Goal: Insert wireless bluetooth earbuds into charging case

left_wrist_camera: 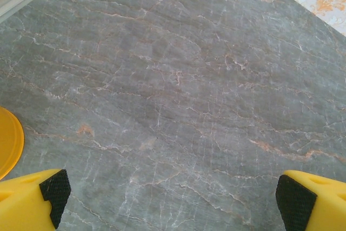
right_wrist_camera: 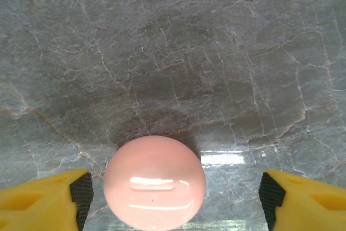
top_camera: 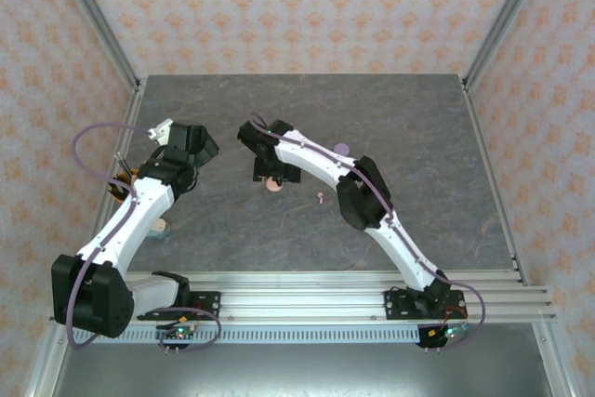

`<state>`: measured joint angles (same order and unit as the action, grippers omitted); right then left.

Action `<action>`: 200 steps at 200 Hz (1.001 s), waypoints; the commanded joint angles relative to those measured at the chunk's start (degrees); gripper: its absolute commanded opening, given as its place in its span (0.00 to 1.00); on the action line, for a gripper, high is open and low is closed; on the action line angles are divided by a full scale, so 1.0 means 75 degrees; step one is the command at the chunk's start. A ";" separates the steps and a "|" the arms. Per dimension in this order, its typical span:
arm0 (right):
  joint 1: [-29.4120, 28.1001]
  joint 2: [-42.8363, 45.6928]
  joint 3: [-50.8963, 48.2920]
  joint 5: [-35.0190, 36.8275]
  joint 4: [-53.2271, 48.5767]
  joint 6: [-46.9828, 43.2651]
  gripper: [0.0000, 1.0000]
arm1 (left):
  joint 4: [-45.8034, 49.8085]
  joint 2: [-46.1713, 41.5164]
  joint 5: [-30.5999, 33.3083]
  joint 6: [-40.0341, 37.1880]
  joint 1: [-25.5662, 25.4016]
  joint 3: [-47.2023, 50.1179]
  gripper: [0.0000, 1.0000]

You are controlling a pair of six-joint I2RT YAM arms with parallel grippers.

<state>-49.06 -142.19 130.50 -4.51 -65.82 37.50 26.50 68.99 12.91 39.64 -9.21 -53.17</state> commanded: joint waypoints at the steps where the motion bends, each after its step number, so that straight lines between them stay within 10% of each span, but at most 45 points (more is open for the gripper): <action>1: -0.0076 -0.0264 0.0330 -0.0008 -0.0351 0.0101 0.80 | -0.0003 -0.0167 0.0002 0.0223 0.0072 0.0128 1.00; 200: -0.0001 -0.0553 0.0203 0.0005 -0.0051 0.0052 0.66 | -0.0042 -0.0129 -0.0583 0.0248 0.0070 0.0415 1.00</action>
<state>-49.67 -145.08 132.14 -5.76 -66.39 38.13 25.89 68.99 8.67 40.69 -9.21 -50.68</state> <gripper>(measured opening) 0.671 0.998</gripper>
